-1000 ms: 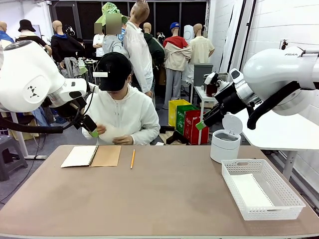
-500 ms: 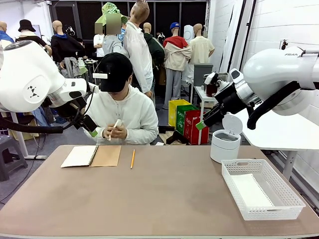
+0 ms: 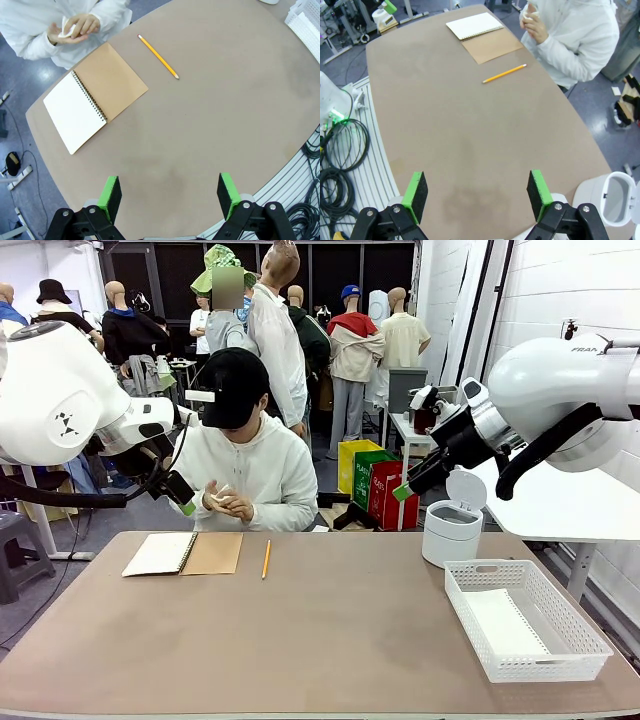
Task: Sort the paper based on its condition.
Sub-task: If a person hands you a paper, place it in the Organizing basket , and if it's crumpled, put it in the Trash can.
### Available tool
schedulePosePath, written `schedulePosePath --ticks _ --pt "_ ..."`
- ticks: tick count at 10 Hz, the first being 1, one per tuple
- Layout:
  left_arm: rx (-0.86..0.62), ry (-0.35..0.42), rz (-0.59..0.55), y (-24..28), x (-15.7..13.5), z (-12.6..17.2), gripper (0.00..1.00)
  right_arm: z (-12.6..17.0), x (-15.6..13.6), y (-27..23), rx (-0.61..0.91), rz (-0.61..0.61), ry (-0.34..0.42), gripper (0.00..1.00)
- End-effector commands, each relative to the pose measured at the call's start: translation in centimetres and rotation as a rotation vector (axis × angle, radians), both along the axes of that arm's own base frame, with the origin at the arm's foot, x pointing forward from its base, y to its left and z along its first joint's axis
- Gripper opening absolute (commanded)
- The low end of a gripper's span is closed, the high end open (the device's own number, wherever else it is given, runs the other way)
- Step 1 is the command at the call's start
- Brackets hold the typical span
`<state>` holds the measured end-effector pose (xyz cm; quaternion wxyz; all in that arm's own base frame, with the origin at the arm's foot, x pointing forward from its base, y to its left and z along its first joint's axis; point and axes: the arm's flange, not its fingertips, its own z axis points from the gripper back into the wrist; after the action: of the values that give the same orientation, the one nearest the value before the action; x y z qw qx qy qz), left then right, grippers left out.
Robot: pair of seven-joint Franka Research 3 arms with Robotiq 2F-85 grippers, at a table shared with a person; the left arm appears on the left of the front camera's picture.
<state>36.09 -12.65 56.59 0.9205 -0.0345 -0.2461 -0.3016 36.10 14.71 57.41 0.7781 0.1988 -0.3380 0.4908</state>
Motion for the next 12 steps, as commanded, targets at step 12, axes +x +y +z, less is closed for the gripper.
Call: schedulePosePath --ticks 12 --pt "-0.006 -0.001 -0.002 0.07 -0.03 0.09 1.00 0.04 0.00 0.10 -0.002 0.002 0.003 1.00"
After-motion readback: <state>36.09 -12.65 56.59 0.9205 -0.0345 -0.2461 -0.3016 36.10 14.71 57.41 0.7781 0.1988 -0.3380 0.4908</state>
